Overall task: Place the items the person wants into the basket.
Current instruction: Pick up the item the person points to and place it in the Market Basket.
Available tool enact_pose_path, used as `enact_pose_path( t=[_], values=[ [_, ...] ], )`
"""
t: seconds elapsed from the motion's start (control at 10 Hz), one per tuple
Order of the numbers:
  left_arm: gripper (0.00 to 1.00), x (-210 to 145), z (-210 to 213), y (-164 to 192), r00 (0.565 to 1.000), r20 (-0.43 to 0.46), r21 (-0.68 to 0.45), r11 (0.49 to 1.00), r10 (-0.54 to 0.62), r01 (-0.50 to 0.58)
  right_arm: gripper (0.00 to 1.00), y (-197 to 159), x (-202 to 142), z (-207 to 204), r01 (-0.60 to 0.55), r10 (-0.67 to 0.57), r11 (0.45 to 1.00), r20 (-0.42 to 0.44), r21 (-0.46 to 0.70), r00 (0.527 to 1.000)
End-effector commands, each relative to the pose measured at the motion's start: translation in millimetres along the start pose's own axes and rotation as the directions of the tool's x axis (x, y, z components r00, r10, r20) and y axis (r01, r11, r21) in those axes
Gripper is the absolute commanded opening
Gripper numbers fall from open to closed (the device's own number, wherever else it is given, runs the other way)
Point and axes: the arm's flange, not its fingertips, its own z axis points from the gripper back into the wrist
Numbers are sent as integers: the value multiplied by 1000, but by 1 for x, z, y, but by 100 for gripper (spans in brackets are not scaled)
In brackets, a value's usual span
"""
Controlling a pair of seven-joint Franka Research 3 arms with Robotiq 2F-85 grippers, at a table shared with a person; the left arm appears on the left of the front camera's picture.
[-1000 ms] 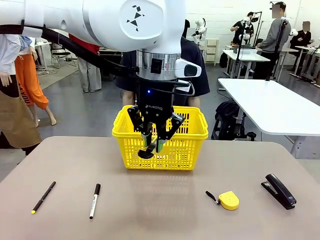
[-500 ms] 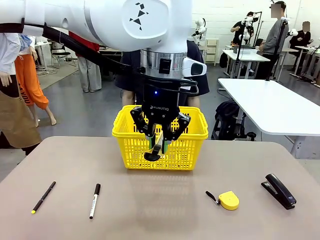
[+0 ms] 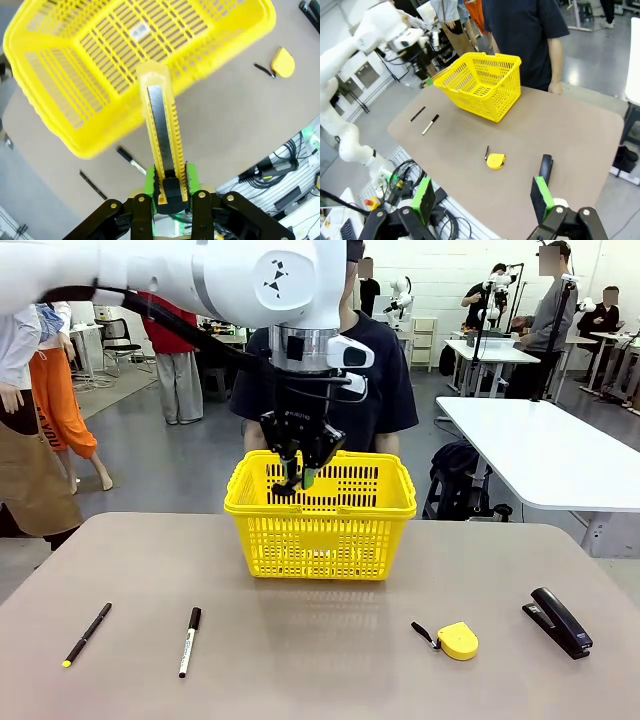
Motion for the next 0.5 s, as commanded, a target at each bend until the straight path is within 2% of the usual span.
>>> enact_pose_path(
  t=[0.0, 0.2, 0.4],
  values=[
    [29, 45, 2, 16, 993, -5, -5, 993, -121, 121, 100, -1, 1, -2, -14, 14, 1000, 12, 20, 1000],
    [29, 78, -16, 37, 982, -24, -58, 981, -185, 184, 100, -1, 1, -2, -14, 14, 1000, 12, 20, 1000],
    [29, 78, -14, 31, 986, -7, -15, 986, -169, 169, 100, -1, 1, -2, -14, 14, 1000, 12, 20, 1000]
  ],
)
